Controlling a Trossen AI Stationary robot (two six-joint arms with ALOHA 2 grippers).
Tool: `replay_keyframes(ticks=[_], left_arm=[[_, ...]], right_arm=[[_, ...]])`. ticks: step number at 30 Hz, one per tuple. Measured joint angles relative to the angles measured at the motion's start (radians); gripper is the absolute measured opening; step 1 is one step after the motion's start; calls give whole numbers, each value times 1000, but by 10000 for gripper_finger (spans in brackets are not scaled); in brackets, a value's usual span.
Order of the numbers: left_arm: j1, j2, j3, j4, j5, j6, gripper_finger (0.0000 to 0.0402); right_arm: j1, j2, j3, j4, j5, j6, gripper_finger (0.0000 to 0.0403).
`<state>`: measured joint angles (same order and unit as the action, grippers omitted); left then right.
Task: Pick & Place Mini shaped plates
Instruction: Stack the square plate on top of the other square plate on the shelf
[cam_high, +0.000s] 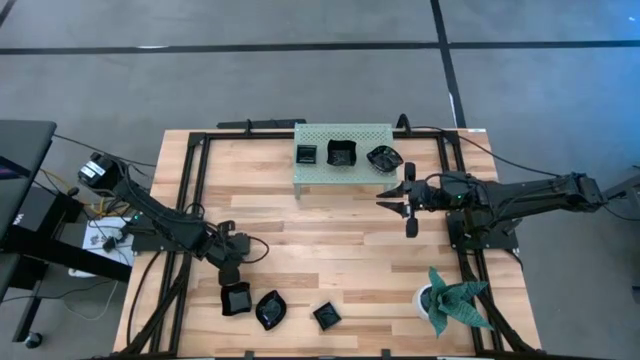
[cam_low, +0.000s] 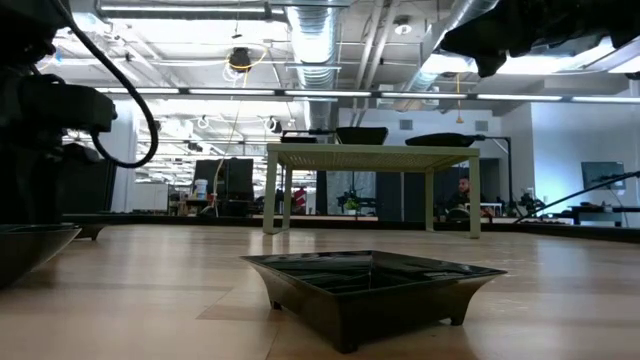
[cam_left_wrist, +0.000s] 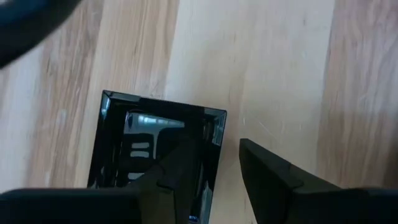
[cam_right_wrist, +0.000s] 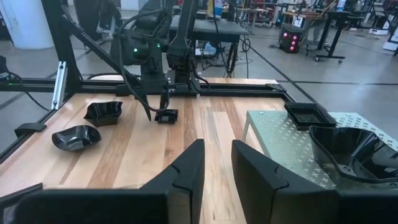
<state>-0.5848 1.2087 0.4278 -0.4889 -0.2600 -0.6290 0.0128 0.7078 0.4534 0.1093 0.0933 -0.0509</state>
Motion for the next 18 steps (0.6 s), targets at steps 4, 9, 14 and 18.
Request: replay_keyframes(ticks=[4,9,14,18], left_arm=[[-5,1,-2,-1,-37,-1,126],[-5,2,-3,-3,-58,-1,99],[-5,2,-3,8,-62,-1,40],[-5,2,-3,57,-71,0,11]], right_arm=[[0,0,0,0,0,0,75],[0,0,0,0,0,0,75],[0,0,0,0,0,0,75],[0,0,0,0,0,0,75]])
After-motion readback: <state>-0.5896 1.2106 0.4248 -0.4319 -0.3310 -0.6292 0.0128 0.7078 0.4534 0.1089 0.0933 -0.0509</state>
